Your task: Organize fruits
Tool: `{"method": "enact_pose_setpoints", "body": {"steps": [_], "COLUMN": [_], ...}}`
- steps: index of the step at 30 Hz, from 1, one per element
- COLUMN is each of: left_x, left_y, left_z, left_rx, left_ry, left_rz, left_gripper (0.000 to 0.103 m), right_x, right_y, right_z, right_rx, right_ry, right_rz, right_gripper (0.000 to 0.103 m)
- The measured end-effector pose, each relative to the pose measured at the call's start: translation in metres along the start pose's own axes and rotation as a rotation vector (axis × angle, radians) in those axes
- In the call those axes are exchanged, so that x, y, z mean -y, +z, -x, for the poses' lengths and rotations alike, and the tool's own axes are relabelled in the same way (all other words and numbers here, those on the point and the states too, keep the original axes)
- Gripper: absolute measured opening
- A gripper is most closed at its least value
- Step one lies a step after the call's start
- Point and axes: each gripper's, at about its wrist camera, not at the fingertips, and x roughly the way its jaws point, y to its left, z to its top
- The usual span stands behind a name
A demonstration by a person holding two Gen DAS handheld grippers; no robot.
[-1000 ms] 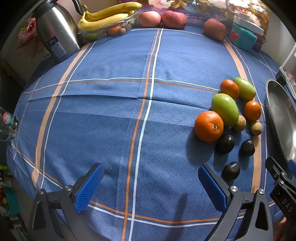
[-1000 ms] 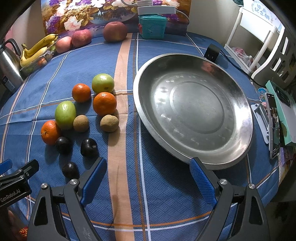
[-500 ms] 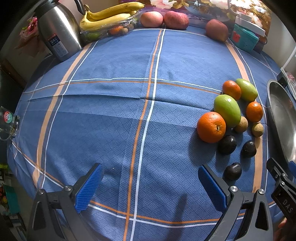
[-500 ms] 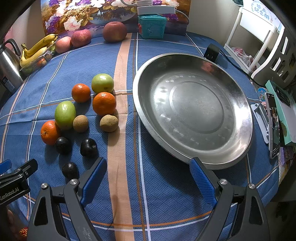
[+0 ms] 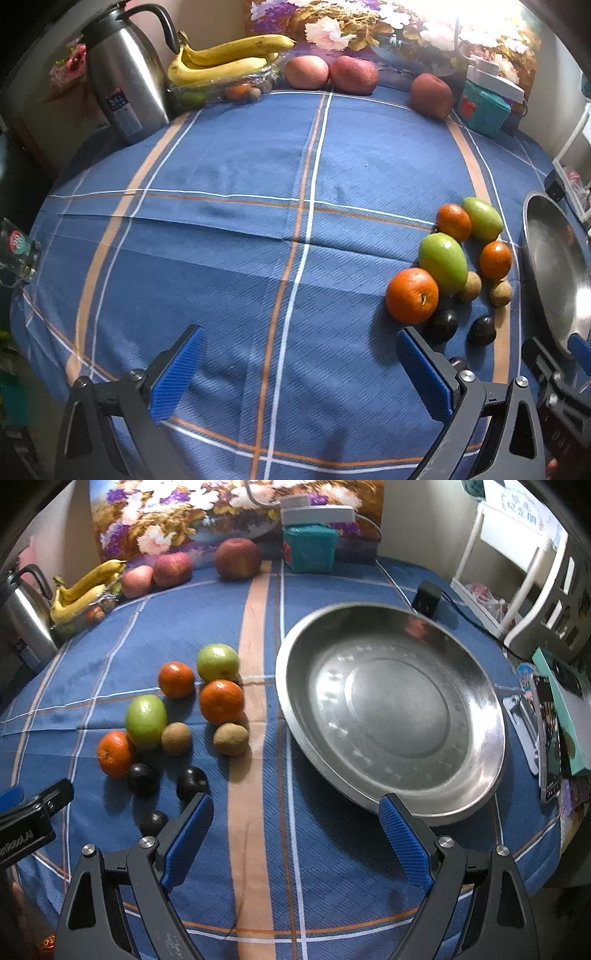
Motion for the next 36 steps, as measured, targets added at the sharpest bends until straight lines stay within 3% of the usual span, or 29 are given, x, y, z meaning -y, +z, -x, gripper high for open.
{"method": "enact_pose_setpoints", "body": {"steps": [6, 13, 17, 19, 23, 25, 30, 36], "left_x": [-0.006, -0.016, -0.014, -0.013, -0.013, -0.011, -0.001, 0.019], "left_y": [0.005, 0.021, 0.026, 0.026, 0.028, 0.030, 0.034, 0.035], "left_z": [-0.005, -0.018, -0.025, -0.028, -0.032, -0.034, -0.041, -0.046], "left_rx": [-0.023, -0.054, -0.094, -0.108, -0.123, -0.124, -0.148, -0.153], "left_ry": [-0.013, -0.020, -0.062, -0.076, -0.123, -0.144, -0.228, -0.246], "left_rz": [0.029, 0.062, 0.069, 0.078, 0.109, 0.112, 0.105, 0.050], "left_gripper": [0.103, 0.103, 0.103, 0.103, 0.101, 0.097, 0.087, 0.076], "right_x": [-0.022, -0.026, -0.032, -0.036, -0.038, -0.038, -0.042, -0.047], "right_y": [0.005, 0.019, 0.023, 0.024, 0.024, 0.025, 0.026, 0.027], "right_z": [0.007, -0.001, -0.008, -0.013, -0.021, -0.024, -0.032, -0.041], "right_rx": [0.015, -0.060, -0.102, -0.117, -0.144, -0.153, -0.177, -0.192], "right_ry": [0.046, 0.125, 0.118, 0.098, 0.092, 0.100, 0.117, 0.121], "right_rz": [0.051, -0.048, -0.046, -0.035, -0.036, -0.041, -0.042, -0.033], "right_gripper": [0.091, 0.091, 0.089, 0.078, 0.074, 0.064, 0.055, 0.048]}}
